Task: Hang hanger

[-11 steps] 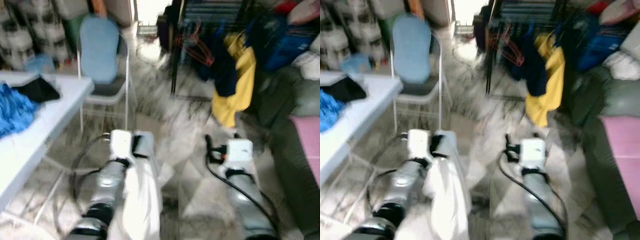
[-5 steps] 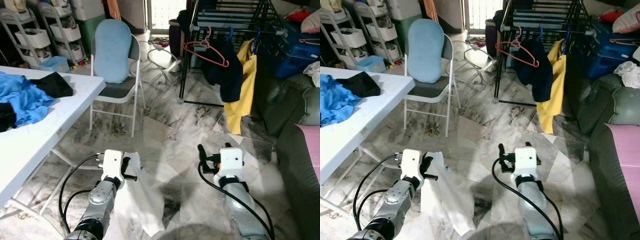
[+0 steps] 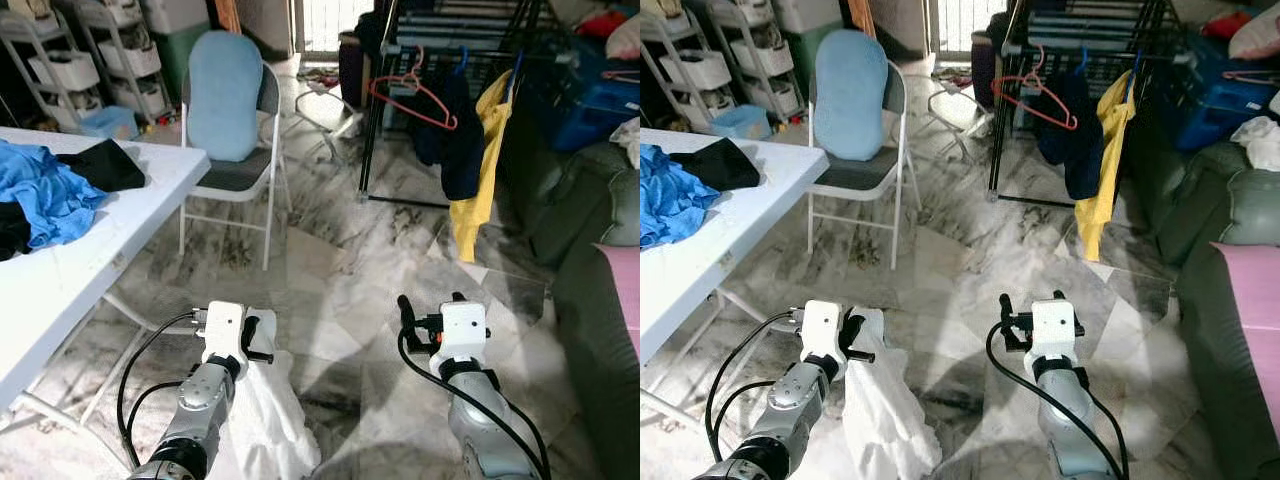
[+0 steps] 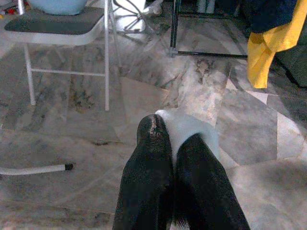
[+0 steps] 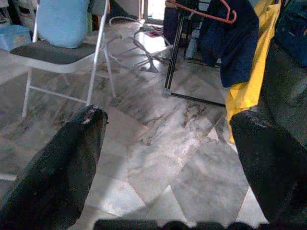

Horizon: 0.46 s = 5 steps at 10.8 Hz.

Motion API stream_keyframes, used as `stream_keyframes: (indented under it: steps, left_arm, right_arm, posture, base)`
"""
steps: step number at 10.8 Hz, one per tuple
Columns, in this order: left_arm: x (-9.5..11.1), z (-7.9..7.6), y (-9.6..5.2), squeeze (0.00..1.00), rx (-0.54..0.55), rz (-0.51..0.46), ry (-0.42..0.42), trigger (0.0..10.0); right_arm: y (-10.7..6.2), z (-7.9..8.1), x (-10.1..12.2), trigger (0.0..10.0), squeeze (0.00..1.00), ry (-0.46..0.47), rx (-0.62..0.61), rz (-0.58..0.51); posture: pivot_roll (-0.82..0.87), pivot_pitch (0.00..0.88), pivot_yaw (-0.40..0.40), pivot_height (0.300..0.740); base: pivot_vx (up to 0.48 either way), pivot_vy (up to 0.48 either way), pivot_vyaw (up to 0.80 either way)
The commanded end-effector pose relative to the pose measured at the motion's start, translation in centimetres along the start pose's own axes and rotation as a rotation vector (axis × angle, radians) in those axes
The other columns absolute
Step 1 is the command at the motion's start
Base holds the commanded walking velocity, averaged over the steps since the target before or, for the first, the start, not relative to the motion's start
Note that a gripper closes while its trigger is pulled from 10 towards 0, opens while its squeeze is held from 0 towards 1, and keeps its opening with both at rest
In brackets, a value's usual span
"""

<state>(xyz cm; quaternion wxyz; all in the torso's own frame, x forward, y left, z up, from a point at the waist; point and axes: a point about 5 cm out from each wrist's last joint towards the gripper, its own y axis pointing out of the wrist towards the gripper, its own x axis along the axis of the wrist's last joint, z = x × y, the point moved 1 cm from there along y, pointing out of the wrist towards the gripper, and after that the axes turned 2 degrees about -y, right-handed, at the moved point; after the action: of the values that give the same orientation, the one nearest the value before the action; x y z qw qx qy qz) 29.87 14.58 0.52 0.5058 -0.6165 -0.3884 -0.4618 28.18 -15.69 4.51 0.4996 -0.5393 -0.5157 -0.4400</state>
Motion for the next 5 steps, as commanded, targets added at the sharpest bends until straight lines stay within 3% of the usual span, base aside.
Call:
stream_keyframes:
  steps: [1, 5]
  left_arm:
    - [0.46, 0.4, 0.18, 0.0, 0.011, -0.014, 0.015, 10.0]
    - [-0.25, 0.81, -0.27, 0.0, 0.003, 0.008, -0.019, 10.0]
  right_arm:
    - [0.22, -0.04, 0.07, 10.0, 0.0, 0.0, -0.008, -0.005]
    - [0.15, 0.05, -0.41, 10.0, 0.0, -0.004, 0.012, 0.013]
  posture:
    - [-0.14, 0.01, 0.037, 0.74]
    - [-0.14, 0.01, 0.032, 0.74]
  base:
    - [0.0, 0.0, 0.0]
    - [0.0, 0.0, 0.0]
